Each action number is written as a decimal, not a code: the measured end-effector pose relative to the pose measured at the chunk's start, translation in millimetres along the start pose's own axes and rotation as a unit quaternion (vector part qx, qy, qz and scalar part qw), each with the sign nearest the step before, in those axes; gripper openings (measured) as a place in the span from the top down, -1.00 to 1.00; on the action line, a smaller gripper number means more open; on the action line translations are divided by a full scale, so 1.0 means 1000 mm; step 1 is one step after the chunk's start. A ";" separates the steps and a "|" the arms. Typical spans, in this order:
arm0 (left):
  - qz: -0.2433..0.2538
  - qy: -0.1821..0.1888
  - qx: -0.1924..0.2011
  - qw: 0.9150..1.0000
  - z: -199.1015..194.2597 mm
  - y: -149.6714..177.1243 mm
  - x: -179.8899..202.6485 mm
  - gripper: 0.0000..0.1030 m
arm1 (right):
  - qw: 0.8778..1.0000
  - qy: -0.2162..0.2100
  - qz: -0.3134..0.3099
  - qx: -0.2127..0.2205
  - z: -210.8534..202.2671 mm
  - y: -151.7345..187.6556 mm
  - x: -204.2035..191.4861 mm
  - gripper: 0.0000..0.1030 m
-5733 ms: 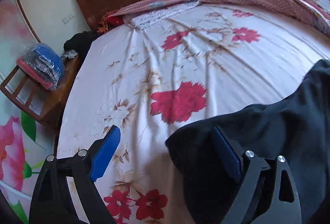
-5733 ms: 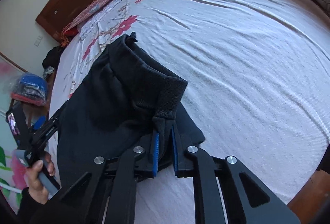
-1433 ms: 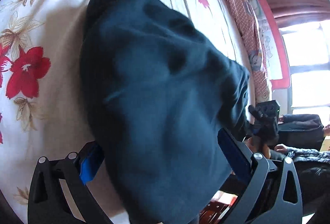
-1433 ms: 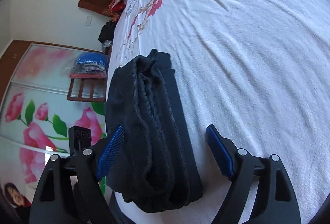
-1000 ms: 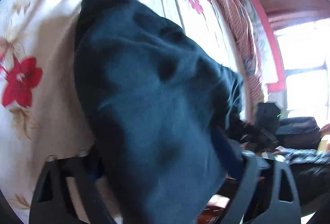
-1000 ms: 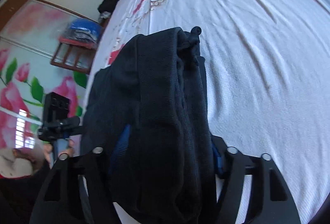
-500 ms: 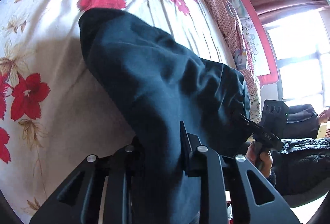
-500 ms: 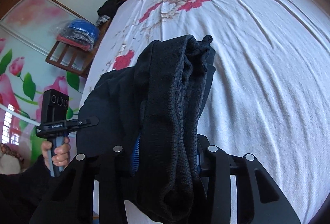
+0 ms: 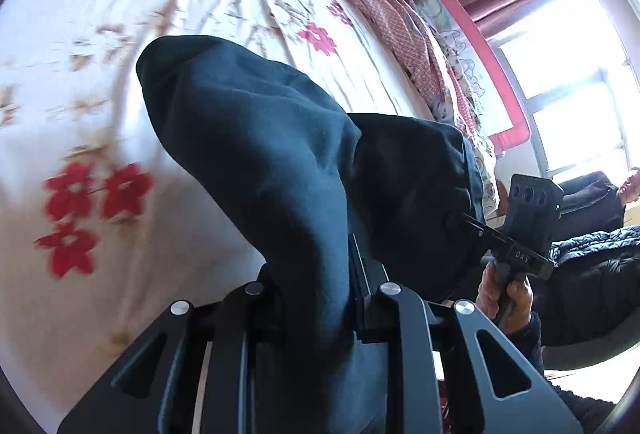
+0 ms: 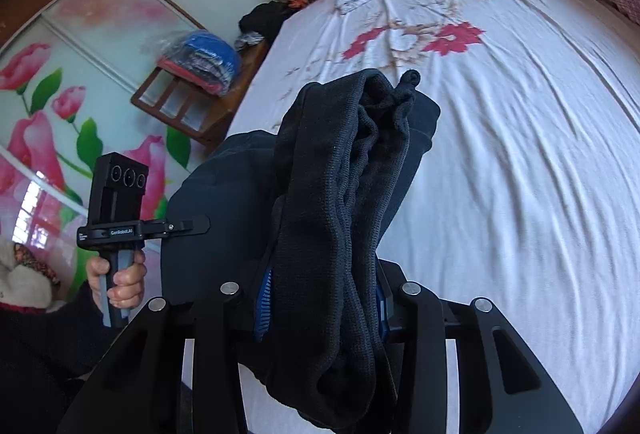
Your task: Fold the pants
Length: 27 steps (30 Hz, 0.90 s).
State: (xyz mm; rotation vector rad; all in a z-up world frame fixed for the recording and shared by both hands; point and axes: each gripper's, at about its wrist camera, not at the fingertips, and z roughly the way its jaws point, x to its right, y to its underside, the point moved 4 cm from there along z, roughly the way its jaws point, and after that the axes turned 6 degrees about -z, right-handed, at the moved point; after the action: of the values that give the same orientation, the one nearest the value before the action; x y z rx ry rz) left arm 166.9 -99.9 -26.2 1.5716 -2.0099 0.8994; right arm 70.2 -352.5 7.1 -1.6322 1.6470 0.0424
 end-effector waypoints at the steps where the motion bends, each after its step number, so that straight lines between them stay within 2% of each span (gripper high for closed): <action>1: 0.005 -0.006 0.003 1.000 -0.006 0.003 -0.003 0.60 | 1.000 -0.009 0.004 -0.002 0.006 0.002 -0.004 0.26; 6: -0.011 -0.031 0.002 0.999 -0.022 0.027 -0.038 0.59 | 0.999 -0.030 0.013 -0.027 0.045 0.020 -0.010 0.26; 9: -0.029 -0.051 -0.015 0.998 -0.006 0.043 -0.065 0.59 | 0.998 -0.023 0.013 -0.051 0.065 0.038 -0.006 0.26; 11: -0.038 -0.064 -0.018 0.997 0.001 0.053 -0.084 0.56 | 0.998 -0.001 0.020 -0.062 0.077 0.051 0.005 0.26; 13: -0.059 -0.046 -0.021 0.997 0.004 0.061 -0.098 0.50 | 0.997 -0.012 0.050 -0.059 0.082 0.059 0.019 0.24; 14: -0.053 -0.058 -0.018 0.997 0.005 0.061 -0.100 0.38 | 0.997 -0.003 0.056 -0.062 0.082 0.062 0.023 0.11; 15: -0.043 -0.087 -0.012 0.995 0.003 0.062 -0.102 0.10 | 0.996 0.005 0.053 -0.070 0.083 0.065 0.024 -0.08; 16: -0.036 -0.120 -0.005 0.992 0.001 0.064 -0.104 -0.09 | 0.994 0.007 0.073 -0.076 0.083 0.070 0.029 -0.19; 17: -0.018 -0.161 0.010 0.987 -0.007 0.066 -0.106 -0.38 | 0.993 0.001 0.090 -0.072 0.081 0.072 0.032 -0.32; 18: -0.001 -0.189 0.027 0.982 -0.014 0.067 -0.105 -0.48 | 0.993 -0.003 0.098 -0.066 0.077 0.074 0.033 -0.32; 20: 0.049 -0.264 0.059 0.961 -0.027 0.067 -0.095 -0.62 | 0.994 0.033 0.085 -0.062 0.064 0.076 0.029 -0.33; 21: 0.076 -0.308 0.077 0.945 -0.034 0.068 -0.087 -0.66 | 0.993 0.043 0.089 -0.058 0.058 0.077 0.026 -0.33; 22: 0.101 -0.357 0.096 0.924 -0.040 0.069 -0.079 -0.66 | 0.992 0.070 0.086 -0.055 0.051 0.076 0.024 -0.33; 25: 0.152 -0.447 0.139 0.871 -0.057 0.071 -0.064 -0.66 | 0.989 0.103 0.097 -0.042 0.031 0.076 0.015 -0.33; 26: 0.157 -0.465 0.149 0.859 -0.064 0.069 -0.062 -0.66 | 0.986 0.129 0.099 -0.032 0.021 0.076 0.014 -0.33; 27: 0.160 -0.457 0.160 0.860 -0.072 0.067 -0.056 -0.66 | 0.985 0.146 0.094 -0.026 0.014 0.076 0.017 -0.35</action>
State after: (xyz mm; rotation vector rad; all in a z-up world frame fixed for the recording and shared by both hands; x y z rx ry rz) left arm 112.9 -0.3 -28.9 2.1601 -2.9636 0.6642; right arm 14.7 -345.9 -49.5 -1.5730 2.0350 -0.0631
